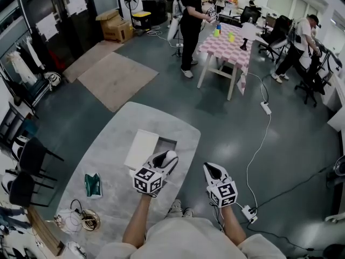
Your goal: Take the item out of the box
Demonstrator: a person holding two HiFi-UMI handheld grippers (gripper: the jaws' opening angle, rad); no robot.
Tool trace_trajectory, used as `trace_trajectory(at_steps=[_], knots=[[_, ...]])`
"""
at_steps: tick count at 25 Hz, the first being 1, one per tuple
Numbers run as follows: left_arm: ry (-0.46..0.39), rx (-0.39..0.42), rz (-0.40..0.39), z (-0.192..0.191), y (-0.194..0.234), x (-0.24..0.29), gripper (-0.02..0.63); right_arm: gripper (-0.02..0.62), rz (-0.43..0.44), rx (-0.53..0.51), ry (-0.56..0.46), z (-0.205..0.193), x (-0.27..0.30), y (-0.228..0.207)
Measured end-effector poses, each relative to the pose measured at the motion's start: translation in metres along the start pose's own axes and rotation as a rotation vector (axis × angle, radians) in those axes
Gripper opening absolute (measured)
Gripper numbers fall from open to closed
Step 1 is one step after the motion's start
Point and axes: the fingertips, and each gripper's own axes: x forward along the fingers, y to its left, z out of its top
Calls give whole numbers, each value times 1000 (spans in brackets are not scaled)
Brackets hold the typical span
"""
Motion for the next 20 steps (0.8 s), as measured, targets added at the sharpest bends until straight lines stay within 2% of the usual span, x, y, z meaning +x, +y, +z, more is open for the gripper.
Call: trace_trajectory(at_steps=[10,20], knots=[[-48,14,-29,32,-14,8,178,0,-58,-37,-41,26,-14,-27],[-51,28,-32,43,-17,15,179,1,-77,-47,-66,40,-15,-36]])
